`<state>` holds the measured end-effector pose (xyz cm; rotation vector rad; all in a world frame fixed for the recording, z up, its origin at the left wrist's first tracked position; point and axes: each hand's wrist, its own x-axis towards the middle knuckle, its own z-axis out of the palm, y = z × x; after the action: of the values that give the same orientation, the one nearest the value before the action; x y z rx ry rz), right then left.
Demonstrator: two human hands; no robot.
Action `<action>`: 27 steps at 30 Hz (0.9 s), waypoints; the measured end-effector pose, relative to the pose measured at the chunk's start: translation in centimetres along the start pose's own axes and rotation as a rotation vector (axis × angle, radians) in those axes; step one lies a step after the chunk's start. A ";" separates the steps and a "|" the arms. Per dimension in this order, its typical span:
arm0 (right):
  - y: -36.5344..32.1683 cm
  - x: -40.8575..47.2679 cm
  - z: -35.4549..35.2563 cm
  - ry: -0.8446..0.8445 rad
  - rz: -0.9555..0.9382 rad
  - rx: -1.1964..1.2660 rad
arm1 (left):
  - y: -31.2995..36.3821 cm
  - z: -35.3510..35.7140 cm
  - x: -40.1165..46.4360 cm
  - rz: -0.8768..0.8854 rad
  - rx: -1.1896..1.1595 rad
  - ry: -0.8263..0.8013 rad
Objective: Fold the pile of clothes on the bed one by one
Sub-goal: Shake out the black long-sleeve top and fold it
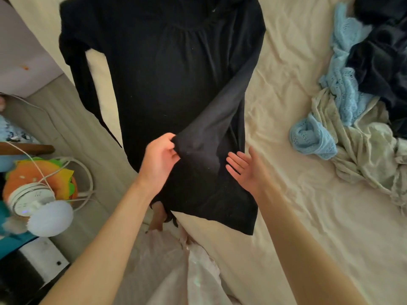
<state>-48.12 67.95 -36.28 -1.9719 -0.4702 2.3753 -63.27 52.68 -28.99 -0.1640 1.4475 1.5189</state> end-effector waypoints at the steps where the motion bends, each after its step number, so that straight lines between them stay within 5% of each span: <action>1: -0.1 0.0 0.4 -0.021 -0.006 0.033 | 0.5 -1.1 -0.2 0.017 -0.060 0.145; 4: -0.3 0.2 2.3 -0.061 -0.013 0.026 | 0.9 -4.2 0.1 0.034 0.476 0.733; 5: -0.5 0.4 3.1 -0.073 -0.019 0.014 | 0.7 -5.3 0.5 -0.003 0.701 0.795; 9: -2.2 1.5 6.7 -0.101 -0.076 -0.042 | 0.2 -7.3 3.1 -0.211 1.138 0.525; 13: -5.2 3.3 9.1 -0.149 -0.145 0.042 | 1.6 -4.7 8.0 0.073 1.184 0.438; 18: -9.8 5.9 10.6 -0.204 -0.124 0.211 | 4.0 -0.4 14.2 0.205 1.267 0.332; 27: -15.4 7.9 13.4 -0.186 -0.025 0.260 | 5.5 2.3 19.4 0.201 0.904 0.207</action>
<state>-65.35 81.35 -38.07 -1.6386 -0.1753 2.4690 -75.69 66.18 -37.72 0.3905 2.2274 0.8778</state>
